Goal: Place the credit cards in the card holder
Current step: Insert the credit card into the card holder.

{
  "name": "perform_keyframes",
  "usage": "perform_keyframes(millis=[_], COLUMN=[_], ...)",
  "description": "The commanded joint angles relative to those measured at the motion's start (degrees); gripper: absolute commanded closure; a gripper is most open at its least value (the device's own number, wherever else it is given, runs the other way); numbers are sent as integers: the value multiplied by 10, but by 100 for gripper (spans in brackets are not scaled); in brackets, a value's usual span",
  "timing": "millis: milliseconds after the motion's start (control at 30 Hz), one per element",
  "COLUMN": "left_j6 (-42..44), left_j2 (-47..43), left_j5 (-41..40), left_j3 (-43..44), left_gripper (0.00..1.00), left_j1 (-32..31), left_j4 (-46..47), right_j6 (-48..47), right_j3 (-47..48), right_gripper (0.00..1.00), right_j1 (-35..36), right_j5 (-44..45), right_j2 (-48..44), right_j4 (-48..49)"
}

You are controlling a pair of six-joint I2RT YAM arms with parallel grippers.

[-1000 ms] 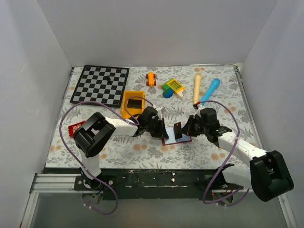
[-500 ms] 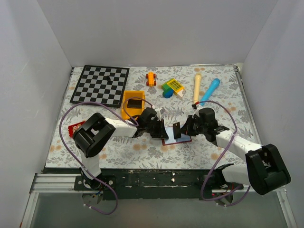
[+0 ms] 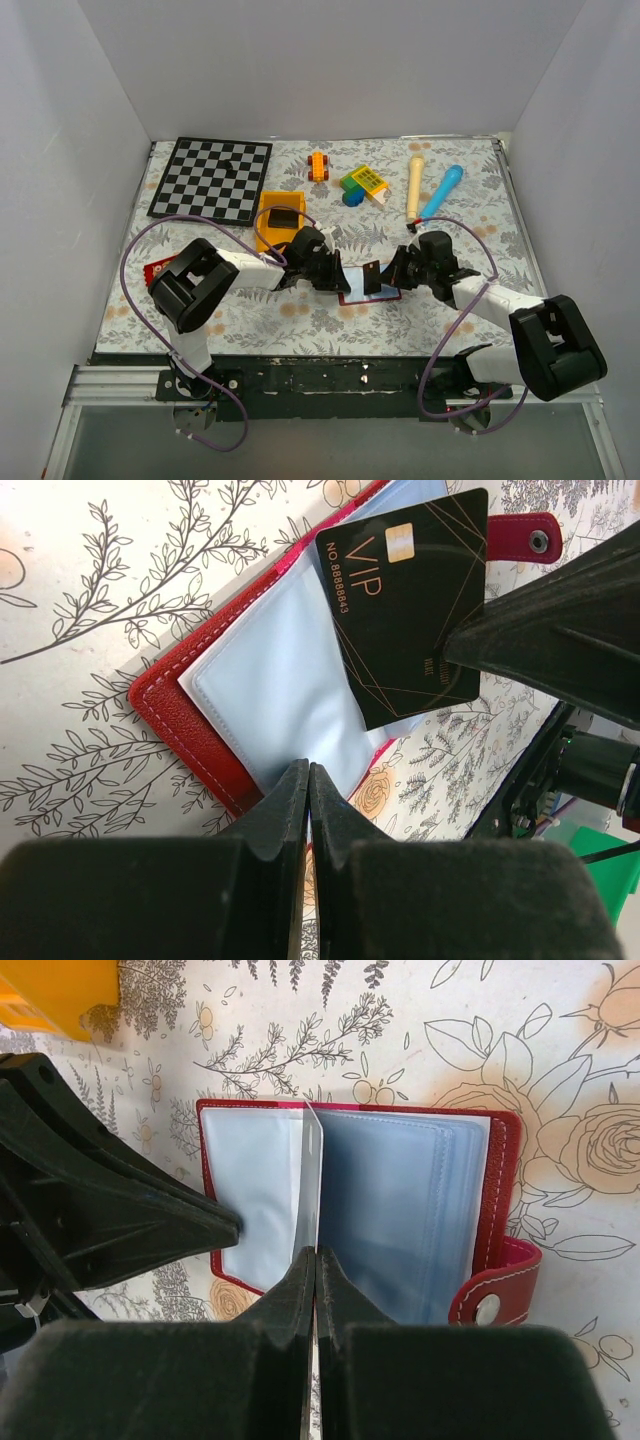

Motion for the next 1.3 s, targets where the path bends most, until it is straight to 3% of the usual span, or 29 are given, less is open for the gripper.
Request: perform_keyframes(millis=[0,733,1267], left_j6=[15,21,20], left_j2=[0,-8,-6], left_j5=[-27,-34,-35], left_j3=[-17,-18,-20], left_gripper=[100,100,100], left_j1=[6,6,6], left_j4=[-45,-58,-58], right_j6=[20,124,153], right_j3=[-17,-60,-93], right_gripper=[99,99,99], right_j1=[0,-1,0], right_j5=[-19,-15,-65], right_j2=[19,16,71], right_j4=[31,46,158])
